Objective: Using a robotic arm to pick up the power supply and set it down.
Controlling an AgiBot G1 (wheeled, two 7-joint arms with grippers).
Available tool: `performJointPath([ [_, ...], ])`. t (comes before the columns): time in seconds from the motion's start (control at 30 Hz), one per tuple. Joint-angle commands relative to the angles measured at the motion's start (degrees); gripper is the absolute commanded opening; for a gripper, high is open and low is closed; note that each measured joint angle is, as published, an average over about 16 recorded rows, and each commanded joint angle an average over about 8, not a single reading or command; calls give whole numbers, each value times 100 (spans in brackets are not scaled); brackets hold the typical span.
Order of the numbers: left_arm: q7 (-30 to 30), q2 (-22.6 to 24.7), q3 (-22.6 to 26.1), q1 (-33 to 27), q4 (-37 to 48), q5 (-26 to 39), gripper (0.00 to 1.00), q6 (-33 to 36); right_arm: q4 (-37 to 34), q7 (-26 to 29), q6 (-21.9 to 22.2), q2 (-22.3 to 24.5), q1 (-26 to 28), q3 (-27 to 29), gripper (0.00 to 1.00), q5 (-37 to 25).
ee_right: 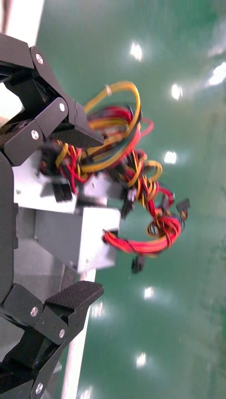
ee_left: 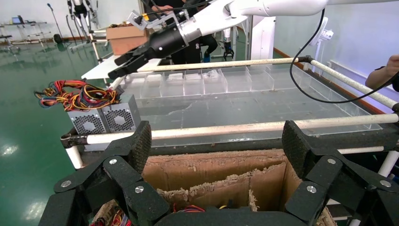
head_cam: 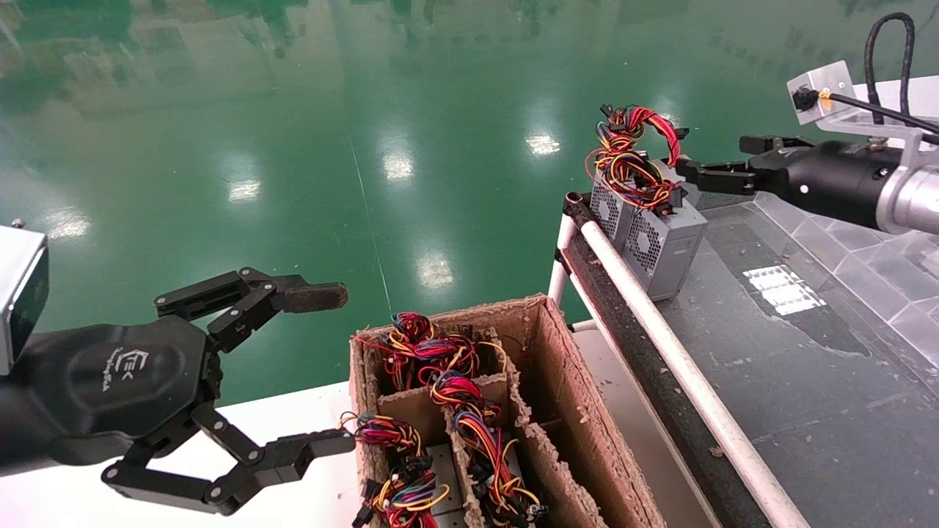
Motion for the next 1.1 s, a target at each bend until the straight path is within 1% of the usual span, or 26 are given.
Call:
performJointPath([
  [0.03, 0, 0, 0, 0, 0, 0, 100, 0, 17, 44, -229, 87, 14, -24, 100, -37],
  [0.17, 0, 0, 0, 0, 0, 0, 100, 0, 53, 114, -418, 214, 67, 115, 100, 163],
  [0.43, 0, 0, 0, 1, 0, 0, 100, -1, 209, -1, -388, 293, 187, 382, 100, 546],
  [0.57, 0, -1, -1, 1, 1, 0, 100, -1, 376, -27, -448, 347, 141, 458, 100, 648],
  [0.73, 0, -1, -1, 1, 1, 0, 100, -1, 845, 50, -622, 481, -140, 567, 100, 776],
  [1.1, 0, -1, -1, 1, 1, -1, 100, -1, 2168, 286, -1122, 860, -980, 848, 100, 1092],
])
